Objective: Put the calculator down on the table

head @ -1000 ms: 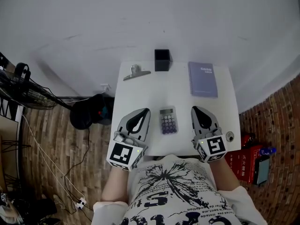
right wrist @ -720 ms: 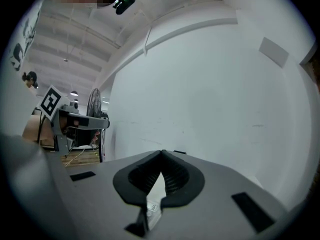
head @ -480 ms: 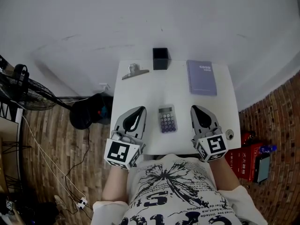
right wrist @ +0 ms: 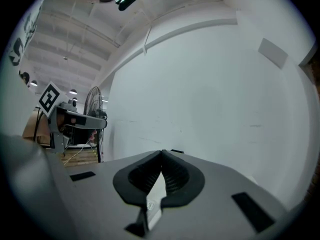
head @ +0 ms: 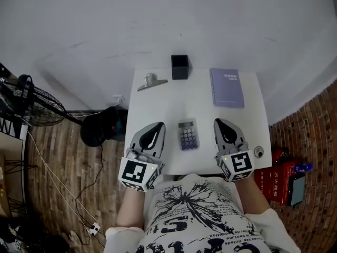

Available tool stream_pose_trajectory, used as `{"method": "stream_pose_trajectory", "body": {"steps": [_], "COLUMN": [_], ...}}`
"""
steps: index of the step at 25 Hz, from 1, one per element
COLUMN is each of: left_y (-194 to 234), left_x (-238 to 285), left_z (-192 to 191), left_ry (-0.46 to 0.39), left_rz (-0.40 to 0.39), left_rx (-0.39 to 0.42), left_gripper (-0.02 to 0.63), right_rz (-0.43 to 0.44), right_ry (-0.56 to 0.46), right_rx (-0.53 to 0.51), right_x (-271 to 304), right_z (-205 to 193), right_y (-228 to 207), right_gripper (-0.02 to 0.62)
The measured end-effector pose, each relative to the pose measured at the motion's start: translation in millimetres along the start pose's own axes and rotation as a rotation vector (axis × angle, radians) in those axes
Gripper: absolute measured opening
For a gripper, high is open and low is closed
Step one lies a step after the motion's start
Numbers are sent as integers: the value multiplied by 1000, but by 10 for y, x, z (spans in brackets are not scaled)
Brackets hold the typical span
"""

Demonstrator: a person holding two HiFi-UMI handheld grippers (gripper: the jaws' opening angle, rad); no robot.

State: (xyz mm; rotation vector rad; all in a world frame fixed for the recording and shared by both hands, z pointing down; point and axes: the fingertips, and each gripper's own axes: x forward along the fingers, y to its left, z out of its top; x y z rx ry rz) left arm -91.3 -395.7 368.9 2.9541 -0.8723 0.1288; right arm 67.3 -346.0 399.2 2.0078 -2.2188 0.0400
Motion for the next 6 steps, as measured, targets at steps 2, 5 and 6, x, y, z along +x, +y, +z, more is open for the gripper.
{"method": "stream_pose_trajectory", "body": {"steps": [2,5,6], "left_y": [3,20,28], "left_x": [-2,-14,-18], "left_z": [-8,-13,-13], "left_ry": [5,8,8], "left_rz": [1,6,8], "left_rx": [0,1,0], "left_gripper": [14,14,14], "right_rz": [3,8,10], "right_ry": [0,-8,-11], "right_rx": [-10,-17,-19], "right_x": [19,38,44], "right_z": [2,29,39], "right_y": [-5,-4,-3], "right_gripper": [12,12,12]}}
